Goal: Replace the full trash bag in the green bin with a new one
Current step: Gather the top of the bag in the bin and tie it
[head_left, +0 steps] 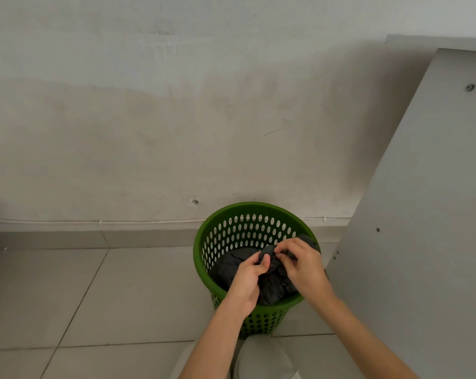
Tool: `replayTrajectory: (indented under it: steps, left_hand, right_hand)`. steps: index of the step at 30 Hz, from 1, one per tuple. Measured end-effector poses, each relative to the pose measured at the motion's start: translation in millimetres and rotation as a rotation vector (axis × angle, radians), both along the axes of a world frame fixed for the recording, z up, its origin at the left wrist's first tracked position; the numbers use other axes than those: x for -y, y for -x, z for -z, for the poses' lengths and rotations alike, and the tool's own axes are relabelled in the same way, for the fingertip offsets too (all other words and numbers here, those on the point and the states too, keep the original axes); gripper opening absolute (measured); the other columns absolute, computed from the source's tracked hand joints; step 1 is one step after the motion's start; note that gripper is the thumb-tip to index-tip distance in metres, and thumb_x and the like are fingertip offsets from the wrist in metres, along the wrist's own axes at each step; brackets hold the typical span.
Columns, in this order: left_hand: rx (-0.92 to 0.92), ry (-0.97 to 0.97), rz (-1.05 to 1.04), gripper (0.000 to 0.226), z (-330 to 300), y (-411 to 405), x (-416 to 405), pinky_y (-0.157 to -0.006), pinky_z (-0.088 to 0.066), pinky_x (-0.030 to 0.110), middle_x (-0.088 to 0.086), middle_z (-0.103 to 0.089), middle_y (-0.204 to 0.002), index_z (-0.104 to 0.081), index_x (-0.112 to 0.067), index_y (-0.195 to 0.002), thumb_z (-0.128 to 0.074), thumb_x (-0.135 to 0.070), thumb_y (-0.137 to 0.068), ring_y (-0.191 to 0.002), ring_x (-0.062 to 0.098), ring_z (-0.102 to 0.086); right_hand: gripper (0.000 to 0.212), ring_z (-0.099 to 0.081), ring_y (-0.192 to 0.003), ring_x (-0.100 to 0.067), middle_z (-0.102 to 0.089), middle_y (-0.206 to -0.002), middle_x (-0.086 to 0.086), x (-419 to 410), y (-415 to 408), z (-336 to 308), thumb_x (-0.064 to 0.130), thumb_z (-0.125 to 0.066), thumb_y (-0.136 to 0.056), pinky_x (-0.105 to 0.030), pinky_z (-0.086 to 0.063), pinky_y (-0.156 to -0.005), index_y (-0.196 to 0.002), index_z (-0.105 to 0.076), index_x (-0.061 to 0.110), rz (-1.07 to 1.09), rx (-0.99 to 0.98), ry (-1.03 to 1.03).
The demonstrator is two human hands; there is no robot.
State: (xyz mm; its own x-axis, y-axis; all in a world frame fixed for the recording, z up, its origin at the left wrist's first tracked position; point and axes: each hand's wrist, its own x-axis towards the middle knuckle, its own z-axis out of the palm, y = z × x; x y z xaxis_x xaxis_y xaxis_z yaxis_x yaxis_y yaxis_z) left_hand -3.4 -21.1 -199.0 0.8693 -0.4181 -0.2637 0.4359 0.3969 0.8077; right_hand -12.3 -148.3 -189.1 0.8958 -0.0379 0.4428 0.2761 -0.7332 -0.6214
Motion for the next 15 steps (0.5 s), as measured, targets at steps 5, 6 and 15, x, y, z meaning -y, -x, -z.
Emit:
replayTrajectory:
  steps: [5, 6, 15]
  left_hand:
    - [0.008, 0.007, 0.002, 0.023, -1.0, 2.7, -1.0, -0.073, -0.055, 0.019, 0.009, -0.068, -0.100, -0.063, -0.004, -0.104, -0.042, -0.005, -0.094, -0.094, 0.016, -0.064]
    - [0.005, 0.012, -0.001, 0.023, -1.1, 2.7, -1.0, -0.073, -0.055, 0.019, 0.010, -0.068, -0.101, -0.062, -0.004, -0.105, -0.043, -0.006, -0.094, -0.094, 0.017, -0.064]
    - [0.090, -0.060, -0.079, 0.024, -5.4, 7.7, 5.0, -0.072, -0.054, 0.019, 0.005, -0.071, -0.096, -0.066, -0.012, -0.096, -0.043, -0.004, -0.094, -0.092, 0.012, -0.066]
  right_hand:
    - [0.008, -0.058, -0.077, -0.001, -0.065, -0.088, -0.004, -3.3, 10.7, 1.1, -0.002, -0.069, -0.076, 0.004, -0.042, -0.073, -0.084, -0.070, 0.001, -0.021, 0.016, 0.057]
    - [0.009, -0.058, -0.080, -0.002, -0.066, -0.091, -0.005, -3.4, 11.7, 1.3, 0.000, -0.070, -0.076, 0.006, -0.041, -0.074, -0.085, -0.071, 0.001, -0.019, 0.004, 0.050]
    - [0.013, -0.057, -0.087, -0.004, -0.063, -0.094, 0.005, -3.6, 3.4, -5.7, 0.011, -0.071, -0.077, -0.012, -0.046, -0.084, -0.087, -0.074, 0.003, 0.120, -0.247, -0.351]
